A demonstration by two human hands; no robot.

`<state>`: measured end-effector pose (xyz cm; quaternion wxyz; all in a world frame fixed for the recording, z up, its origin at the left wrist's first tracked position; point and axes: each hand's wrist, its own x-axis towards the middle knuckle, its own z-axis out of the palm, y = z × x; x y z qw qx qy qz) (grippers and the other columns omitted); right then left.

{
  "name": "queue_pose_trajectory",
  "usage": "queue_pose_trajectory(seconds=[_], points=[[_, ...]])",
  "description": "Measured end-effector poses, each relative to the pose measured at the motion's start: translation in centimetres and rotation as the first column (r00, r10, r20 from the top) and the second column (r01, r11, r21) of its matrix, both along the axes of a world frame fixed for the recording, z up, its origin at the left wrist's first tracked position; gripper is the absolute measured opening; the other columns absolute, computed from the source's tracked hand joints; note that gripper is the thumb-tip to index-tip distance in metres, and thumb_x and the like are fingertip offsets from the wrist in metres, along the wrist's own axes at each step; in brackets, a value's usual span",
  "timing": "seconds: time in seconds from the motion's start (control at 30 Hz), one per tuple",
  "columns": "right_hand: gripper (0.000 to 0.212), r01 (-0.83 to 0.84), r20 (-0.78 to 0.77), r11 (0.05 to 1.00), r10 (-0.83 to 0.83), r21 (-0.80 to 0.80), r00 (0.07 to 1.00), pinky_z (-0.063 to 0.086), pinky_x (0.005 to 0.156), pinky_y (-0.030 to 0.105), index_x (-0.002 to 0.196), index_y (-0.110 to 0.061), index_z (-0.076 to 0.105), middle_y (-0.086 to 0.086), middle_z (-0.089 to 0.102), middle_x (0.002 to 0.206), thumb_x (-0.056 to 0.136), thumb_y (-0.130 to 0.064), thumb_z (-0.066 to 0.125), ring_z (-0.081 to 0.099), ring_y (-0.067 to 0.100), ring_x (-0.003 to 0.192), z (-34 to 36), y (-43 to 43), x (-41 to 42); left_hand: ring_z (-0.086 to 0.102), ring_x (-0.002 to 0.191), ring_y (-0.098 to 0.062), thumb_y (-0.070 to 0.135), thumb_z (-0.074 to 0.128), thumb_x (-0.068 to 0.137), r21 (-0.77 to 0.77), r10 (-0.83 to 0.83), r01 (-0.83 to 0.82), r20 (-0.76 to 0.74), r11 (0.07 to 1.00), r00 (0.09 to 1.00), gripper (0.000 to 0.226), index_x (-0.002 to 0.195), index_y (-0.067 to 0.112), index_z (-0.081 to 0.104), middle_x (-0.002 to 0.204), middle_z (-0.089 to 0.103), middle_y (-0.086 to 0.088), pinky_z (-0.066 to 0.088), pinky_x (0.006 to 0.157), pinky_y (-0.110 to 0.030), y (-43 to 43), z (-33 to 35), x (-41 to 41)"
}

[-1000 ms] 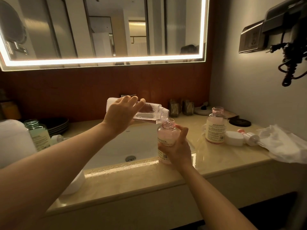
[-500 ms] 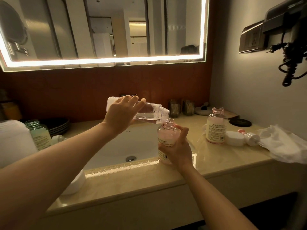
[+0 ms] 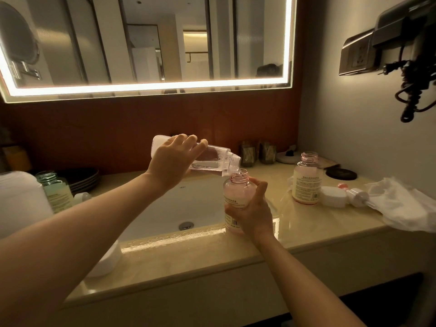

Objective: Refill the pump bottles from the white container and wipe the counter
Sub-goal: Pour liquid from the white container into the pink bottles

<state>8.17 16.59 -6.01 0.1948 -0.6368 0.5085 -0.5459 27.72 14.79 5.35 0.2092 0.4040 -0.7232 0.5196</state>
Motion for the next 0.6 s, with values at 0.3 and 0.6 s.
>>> queue_pose_trajectory(seconds=[0.3,0.6], points=[[0.082,0.006,-0.017,1.000,-0.006,-0.015,1.000,0.053,0.084,0.045,0.111,-0.042,0.015,0.003,0.046,0.129,0.064,-0.027,0.080,0.053,0.025,0.111,0.01,-0.10,-0.04,0.063,0.080,-0.024,0.009,0.084,0.057,-0.005,0.010,-0.010,0.018,1.000,1.000,0.066,0.113,0.014,0.050,0.096,0.064,-0.009,0.055,0.066,-0.031,0.24,0.30,-0.20],[0.086,0.014,-0.048,1.000,-0.015,-0.028,0.999,0.054,0.085,0.039,0.121,-0.032,0.015,0.002,0.044,0.132,0.065,-0.028,0.081,0.053,0.023,0.114,-0.21,-0.23,-0.09,0.064,0.082,-0.026,0.003,0.083,0.056,0.010,0.024,-0.025,0.030,1.000,0.999,0.062,0.112,0.011,0.057,0.097,0.065,-0.011,0.055,0.069,-0.033,0.82,0.76,-0.51]])
